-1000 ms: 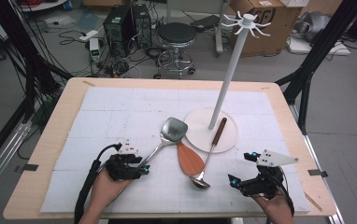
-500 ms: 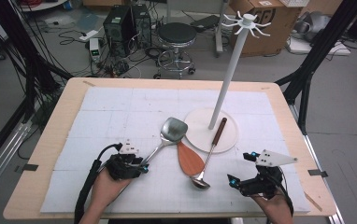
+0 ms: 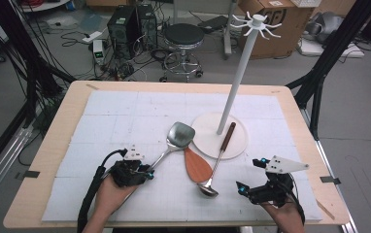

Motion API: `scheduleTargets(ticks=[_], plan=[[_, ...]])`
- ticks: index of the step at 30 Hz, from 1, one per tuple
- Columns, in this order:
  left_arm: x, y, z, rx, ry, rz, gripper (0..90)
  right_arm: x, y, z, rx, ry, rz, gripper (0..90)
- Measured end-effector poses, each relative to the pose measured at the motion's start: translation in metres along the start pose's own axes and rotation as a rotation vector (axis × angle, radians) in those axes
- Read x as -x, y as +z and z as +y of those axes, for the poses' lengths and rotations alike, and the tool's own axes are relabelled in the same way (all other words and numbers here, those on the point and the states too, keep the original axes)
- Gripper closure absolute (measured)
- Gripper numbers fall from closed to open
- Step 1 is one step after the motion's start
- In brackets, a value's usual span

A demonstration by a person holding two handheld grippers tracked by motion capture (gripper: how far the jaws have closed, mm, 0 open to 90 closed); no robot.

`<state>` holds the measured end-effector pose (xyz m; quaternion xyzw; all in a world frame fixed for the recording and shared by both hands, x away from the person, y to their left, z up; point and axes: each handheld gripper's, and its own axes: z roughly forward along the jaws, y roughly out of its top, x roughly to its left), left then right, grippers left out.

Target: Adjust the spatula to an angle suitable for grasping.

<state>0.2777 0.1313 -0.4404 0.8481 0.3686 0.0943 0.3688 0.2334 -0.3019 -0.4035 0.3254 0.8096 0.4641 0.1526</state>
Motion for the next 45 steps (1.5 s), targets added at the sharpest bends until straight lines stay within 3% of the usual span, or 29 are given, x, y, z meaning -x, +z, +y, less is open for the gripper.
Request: scheduleTargets(ticks=[12, 29, 45], plan=[[0.000, 0.000, 0.000, 0.001, -0.006, -0.001, 69.8, 0.000, 0.000, 0.000, 0.001, 0.000, 0.001, 0.5], [-0.001, -0.004, -0.001, -0.003, 0.005, 0.030, 72.8, 0.000, 0.000, 0.000, 0.001, -0.007, 0.003, 0.5], [-0.001, -0.012, -0.005, -0.005, 0.022, -0.007, 73.7, -0.001, 0.000, 0.000, 0.000, -0.003, 0.004, 0.5]])
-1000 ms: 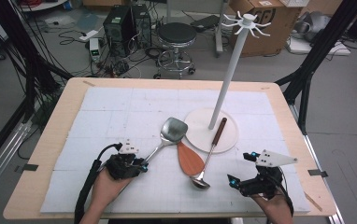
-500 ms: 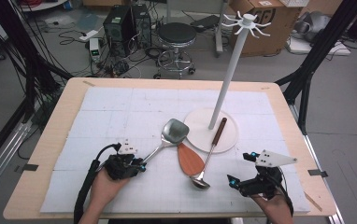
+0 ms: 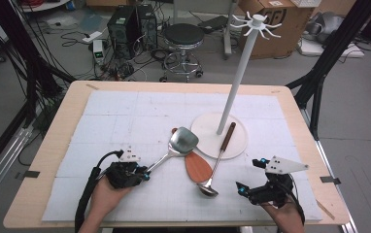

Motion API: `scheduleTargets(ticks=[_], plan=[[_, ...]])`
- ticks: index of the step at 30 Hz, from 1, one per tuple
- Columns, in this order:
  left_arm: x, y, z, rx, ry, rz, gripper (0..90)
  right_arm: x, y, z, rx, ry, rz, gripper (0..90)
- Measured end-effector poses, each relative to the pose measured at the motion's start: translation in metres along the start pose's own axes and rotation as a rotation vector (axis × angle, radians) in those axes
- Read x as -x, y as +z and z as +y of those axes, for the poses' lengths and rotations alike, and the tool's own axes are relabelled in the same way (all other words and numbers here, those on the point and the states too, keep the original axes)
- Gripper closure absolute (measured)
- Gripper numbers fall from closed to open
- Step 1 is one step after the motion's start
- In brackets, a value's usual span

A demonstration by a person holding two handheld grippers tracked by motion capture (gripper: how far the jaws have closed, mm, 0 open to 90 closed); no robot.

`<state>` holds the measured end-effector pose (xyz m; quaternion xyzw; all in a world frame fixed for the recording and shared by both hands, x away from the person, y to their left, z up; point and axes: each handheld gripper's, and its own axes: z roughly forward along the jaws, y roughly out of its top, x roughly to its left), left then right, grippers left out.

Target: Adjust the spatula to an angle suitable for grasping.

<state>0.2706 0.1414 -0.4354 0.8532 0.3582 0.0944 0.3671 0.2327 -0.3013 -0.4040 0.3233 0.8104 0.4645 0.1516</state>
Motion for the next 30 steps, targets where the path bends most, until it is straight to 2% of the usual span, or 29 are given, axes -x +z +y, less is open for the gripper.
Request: scheduleTargets(ticks=[18, 21, 30], plan=[[0.000, -0.011, -0.008, -0.026, 0.045, -0.049, 73.7, -0.001, 0.004, 0.000, -0.004, -0.006, 0.005, 0.5], [-0.001, -0.010, -0.011, -0.040, 0.048, -0.049, 73.7, -0.001, 0.003, 0.000, -0.007, -0.006, 0.005, 0.5], [-0.002, -0.009, -0.012, -0.034, 0.042, -0.066, 73.4, -0.002, 0.004, 0.000, -0.008, -0.009, 0.005, 0.5]])
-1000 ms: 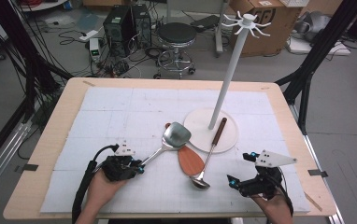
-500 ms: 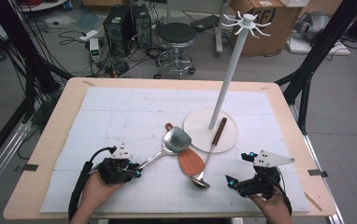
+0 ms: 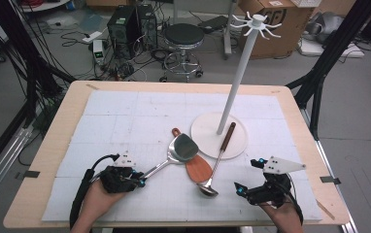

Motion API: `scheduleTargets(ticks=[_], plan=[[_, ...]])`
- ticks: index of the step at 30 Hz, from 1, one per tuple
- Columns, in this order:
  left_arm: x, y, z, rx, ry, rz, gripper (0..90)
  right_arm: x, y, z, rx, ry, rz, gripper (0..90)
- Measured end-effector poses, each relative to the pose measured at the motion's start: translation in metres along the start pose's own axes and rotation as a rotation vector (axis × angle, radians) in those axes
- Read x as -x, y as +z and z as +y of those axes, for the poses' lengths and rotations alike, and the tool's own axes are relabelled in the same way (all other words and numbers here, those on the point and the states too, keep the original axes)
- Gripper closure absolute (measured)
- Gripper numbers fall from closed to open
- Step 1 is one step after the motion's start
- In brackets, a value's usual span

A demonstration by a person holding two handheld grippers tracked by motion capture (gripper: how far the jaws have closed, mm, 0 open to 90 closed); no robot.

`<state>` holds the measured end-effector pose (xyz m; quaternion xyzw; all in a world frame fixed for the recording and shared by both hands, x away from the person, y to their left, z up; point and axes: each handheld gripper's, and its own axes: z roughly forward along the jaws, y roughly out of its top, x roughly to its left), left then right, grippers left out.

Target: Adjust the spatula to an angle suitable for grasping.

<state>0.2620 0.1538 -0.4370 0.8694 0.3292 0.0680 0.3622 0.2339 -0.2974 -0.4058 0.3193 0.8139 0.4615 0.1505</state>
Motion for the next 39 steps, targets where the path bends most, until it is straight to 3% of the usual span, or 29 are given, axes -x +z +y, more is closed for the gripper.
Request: scheduleTargets(ticks=[9, 19, 39], plan=[[0.004, 0.008, 0.006, 0.007, 0.016, 0.013, 68.3, 0.000, 0.000, -0.001, -0.001, -0.002, -0.003, 0.5], [0.008, 0.012, 0.009, 0.002, 0.039, 0.052, 69.1, 0.000, -0.001, -0.001, -0.001, 0.000, 0.000, 0.5], [0.006, 0.012, 0.010, 0.005, 0.024, 0.046, 73.5, 0.000, 0.000, -0.002, -0.006, 0.001, 0.002, 0.5]])
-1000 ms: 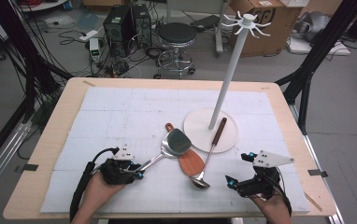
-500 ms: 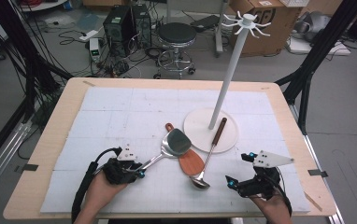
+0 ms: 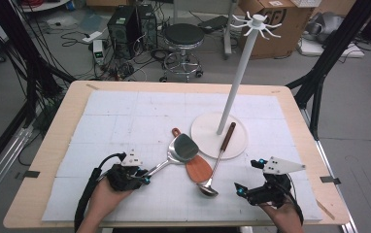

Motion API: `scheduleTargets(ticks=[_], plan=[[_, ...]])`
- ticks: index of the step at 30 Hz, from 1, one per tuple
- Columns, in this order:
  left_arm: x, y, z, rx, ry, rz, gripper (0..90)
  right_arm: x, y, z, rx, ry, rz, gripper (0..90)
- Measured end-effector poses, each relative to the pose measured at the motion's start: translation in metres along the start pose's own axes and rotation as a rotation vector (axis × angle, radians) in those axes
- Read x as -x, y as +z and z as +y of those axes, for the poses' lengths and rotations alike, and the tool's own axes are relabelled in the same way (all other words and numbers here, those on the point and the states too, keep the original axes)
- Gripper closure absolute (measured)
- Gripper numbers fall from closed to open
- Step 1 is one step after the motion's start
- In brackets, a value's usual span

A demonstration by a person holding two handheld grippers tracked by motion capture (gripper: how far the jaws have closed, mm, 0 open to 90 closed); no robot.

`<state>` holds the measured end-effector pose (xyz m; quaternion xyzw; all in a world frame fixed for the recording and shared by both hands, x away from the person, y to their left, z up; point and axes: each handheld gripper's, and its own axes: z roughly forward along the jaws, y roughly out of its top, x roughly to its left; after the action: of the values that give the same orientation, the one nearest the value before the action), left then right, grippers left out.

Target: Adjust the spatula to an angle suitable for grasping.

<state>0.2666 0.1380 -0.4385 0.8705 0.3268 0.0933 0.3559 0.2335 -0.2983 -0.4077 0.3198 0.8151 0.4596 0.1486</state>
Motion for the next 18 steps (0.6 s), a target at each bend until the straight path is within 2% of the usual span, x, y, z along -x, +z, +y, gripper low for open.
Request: scheduleTargets(ticks=[18], plan=[[0.0004, -0.0005, 0.0002, 0.003, -0.001, -0.003, 73.8, 0.0006, 0.0005, -0.0007, -0.002, 0.001, 0.002, 0.5]])
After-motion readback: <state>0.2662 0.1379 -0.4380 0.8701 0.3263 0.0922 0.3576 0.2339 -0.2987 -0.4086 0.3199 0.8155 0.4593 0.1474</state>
